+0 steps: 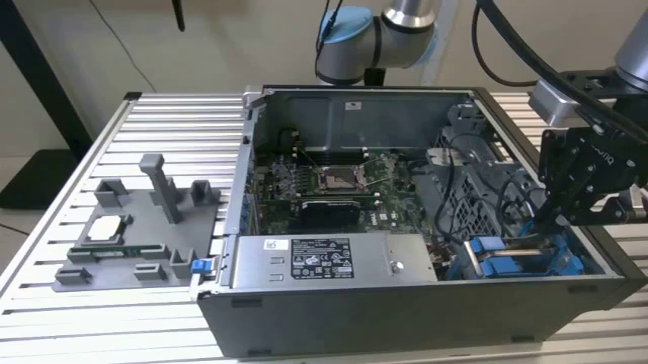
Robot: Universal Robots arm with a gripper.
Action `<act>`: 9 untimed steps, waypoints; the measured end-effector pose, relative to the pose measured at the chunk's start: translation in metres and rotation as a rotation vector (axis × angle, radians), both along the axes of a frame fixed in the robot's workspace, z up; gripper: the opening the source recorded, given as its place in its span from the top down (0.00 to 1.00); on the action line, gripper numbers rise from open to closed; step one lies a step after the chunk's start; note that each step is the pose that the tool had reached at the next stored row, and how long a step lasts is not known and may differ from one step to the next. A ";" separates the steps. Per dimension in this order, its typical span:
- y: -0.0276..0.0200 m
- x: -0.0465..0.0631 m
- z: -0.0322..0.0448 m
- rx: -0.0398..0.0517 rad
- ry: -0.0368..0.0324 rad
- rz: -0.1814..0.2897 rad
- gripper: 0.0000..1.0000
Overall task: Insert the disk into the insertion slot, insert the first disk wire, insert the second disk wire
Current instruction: 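Insert the first disk wire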
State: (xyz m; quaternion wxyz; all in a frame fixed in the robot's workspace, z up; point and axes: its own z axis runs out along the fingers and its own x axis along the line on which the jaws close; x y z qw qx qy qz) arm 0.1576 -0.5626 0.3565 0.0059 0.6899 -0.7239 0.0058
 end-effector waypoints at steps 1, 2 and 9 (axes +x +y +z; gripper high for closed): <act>0.0000 0.000 0.0000 -0.0156 -0.0002 0.000 1.00; 0.0000 0.000 -0.0003 -0.0294 -0.0008 0.000 1.00; 0.0064 0.000 -0.0023 -0.0348 -0.0021 0.000 1.00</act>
